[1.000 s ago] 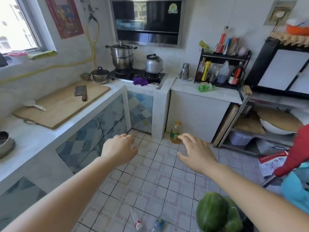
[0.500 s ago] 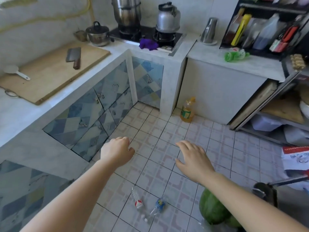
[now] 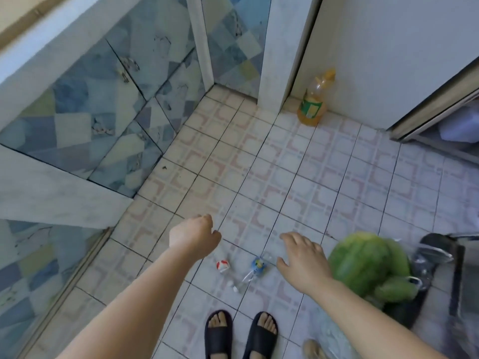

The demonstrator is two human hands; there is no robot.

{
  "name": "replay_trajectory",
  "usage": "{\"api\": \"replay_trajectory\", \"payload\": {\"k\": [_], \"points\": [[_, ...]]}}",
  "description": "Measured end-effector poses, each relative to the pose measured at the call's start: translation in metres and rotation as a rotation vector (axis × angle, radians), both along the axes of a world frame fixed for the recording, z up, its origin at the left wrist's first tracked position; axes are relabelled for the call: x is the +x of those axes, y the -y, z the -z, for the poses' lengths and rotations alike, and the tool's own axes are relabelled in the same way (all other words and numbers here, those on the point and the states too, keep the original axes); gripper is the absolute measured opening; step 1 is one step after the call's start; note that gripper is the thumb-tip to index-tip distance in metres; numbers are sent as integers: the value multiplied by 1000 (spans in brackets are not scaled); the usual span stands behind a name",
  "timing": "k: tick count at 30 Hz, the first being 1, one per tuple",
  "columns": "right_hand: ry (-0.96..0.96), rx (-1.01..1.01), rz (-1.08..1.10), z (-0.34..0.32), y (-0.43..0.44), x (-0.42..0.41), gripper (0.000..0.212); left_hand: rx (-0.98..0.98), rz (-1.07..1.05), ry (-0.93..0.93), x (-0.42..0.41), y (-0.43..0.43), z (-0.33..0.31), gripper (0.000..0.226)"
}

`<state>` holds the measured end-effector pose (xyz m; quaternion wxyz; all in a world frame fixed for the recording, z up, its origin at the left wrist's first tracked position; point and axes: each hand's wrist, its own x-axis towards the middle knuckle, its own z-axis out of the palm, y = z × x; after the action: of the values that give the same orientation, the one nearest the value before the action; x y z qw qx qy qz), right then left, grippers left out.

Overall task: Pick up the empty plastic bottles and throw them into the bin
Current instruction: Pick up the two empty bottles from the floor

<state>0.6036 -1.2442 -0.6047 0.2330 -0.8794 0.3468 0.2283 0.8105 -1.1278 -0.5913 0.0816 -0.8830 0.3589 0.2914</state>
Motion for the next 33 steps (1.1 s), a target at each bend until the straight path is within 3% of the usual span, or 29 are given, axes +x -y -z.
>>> {"api": "replay_trajectory", "payload": {"k": [10,21,27,33], "points": [[-191,99,107,189,-32,-13,52,247,-6,-140,-10,-30,198,49],[-315,106,209,370,-67,-19,47,298,-170,-182,-29,-57,382,57],[-334,126,420,448,-73,-13,57,252,-401,-175,-35,-59,458,90],[-334,154,573,498,-77,-4,93,266,-429,-180,-34,-56,506,107]]}}
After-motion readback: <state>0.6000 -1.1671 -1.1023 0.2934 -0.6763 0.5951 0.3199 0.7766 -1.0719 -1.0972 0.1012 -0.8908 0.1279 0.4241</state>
